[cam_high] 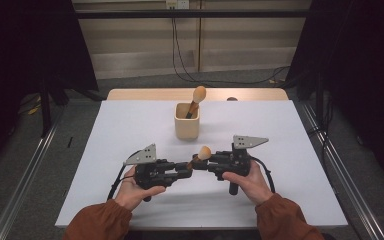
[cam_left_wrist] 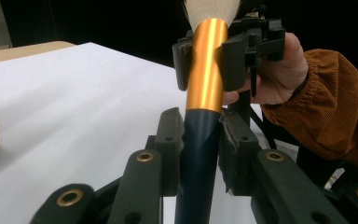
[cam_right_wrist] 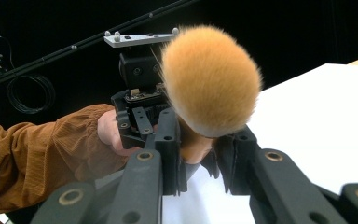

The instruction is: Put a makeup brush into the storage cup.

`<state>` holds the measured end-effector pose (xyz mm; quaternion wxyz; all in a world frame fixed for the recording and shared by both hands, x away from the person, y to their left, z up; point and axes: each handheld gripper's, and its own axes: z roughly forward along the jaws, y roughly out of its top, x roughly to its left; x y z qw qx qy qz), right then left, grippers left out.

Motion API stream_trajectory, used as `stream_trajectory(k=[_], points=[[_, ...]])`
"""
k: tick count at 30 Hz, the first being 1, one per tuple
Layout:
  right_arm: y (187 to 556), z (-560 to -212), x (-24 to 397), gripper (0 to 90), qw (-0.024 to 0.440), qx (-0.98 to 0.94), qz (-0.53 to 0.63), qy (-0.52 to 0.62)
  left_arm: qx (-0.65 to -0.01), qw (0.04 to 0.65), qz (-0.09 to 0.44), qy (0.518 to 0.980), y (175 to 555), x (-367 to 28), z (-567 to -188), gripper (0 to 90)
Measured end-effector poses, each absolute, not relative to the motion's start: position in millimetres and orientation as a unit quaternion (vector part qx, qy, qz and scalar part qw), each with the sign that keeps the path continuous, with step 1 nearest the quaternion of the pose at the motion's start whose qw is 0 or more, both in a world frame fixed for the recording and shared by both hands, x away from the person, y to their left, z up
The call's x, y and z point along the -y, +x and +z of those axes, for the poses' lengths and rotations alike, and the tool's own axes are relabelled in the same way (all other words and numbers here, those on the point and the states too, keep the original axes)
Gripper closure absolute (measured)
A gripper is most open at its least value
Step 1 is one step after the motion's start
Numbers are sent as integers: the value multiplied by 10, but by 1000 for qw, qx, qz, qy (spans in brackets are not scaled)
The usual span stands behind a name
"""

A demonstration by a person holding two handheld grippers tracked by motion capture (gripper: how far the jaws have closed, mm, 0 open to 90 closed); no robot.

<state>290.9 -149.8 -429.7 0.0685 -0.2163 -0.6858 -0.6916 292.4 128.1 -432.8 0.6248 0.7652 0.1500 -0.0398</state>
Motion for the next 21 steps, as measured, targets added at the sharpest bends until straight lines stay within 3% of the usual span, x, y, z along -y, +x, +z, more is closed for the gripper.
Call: stream_trajectory(k=[21], points=[[2916,-4269,1511,728,51,692,-685,-221,-171,613,-31,771,2953,-1263,-4360,635]])
